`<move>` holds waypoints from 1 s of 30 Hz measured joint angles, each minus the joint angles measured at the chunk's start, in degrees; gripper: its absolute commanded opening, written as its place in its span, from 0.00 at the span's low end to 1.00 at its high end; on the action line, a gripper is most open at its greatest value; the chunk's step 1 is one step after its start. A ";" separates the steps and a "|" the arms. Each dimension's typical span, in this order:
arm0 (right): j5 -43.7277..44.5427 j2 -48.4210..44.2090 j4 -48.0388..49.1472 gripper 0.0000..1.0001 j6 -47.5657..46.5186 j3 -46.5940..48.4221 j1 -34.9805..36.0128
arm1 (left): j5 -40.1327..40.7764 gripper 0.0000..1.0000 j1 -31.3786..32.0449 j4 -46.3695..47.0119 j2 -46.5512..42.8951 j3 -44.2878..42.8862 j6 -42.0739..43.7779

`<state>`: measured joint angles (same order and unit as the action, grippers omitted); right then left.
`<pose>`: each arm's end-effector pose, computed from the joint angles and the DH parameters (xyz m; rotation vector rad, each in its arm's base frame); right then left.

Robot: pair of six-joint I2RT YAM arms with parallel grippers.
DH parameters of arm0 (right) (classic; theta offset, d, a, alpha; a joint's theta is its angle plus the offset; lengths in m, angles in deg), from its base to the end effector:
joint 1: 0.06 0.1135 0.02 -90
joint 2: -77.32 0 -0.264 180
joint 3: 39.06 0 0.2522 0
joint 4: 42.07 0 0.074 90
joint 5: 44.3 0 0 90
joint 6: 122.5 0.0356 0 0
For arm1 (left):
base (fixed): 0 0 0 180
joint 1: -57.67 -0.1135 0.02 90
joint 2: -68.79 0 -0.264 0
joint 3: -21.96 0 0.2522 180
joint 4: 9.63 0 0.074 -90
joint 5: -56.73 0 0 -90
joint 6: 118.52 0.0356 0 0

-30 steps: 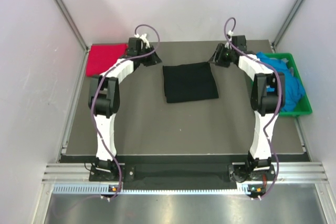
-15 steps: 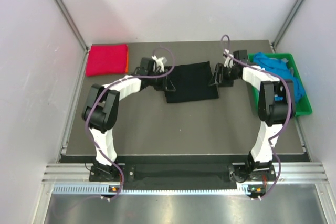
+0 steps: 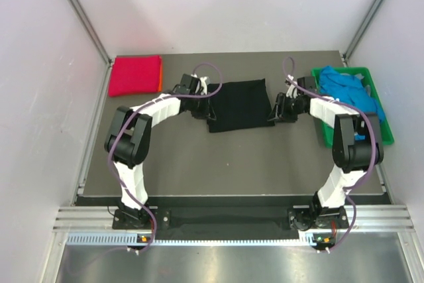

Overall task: Fold and stack the t-shirts
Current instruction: Fold the tshirt

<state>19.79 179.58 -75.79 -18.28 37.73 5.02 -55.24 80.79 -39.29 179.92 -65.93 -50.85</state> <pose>0.3553 0.0472 0.1720 0.0429 2.6047 0.7097 0.3732 -0.1738 0.1749 0.1856 2.5751 -0.7952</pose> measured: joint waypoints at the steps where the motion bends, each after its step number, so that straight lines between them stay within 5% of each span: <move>1: 0.20 -0.66 -0.13 0.57 0.28 0.09 0.00 | 0.61 0.26 -0.11 -0.98 0.00 -1.73 0.04; 7: 1.79 -0.50 -1.22 0.64 -0.61 8.74 0.00 | 3.48 0.25 -0.96 -2.45 2.64 -16.83 1.25; 14: -1.25 12.15 0.66 0.64 -2.99 23.89 -0.04 | 3.56 0.24 -2.03 0.39 12.83 -25.55 2.54; 21: -2.58 25.57 1.53 0.52 -4.66 33.07 -0.26 | 5.55 0.24 -2.43 2.84 21.70 -28.22 4.46; 30: -10.80 31.47 12.46 0.39 5.29 35.21 -4.35 | 10.16 0.24 -3.98 6.64 22.88 -31.10 4.66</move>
<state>8.99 211.05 -63.34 -12.99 72.94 0.67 -45.08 76.81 -32.65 202.81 -97.03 -46.19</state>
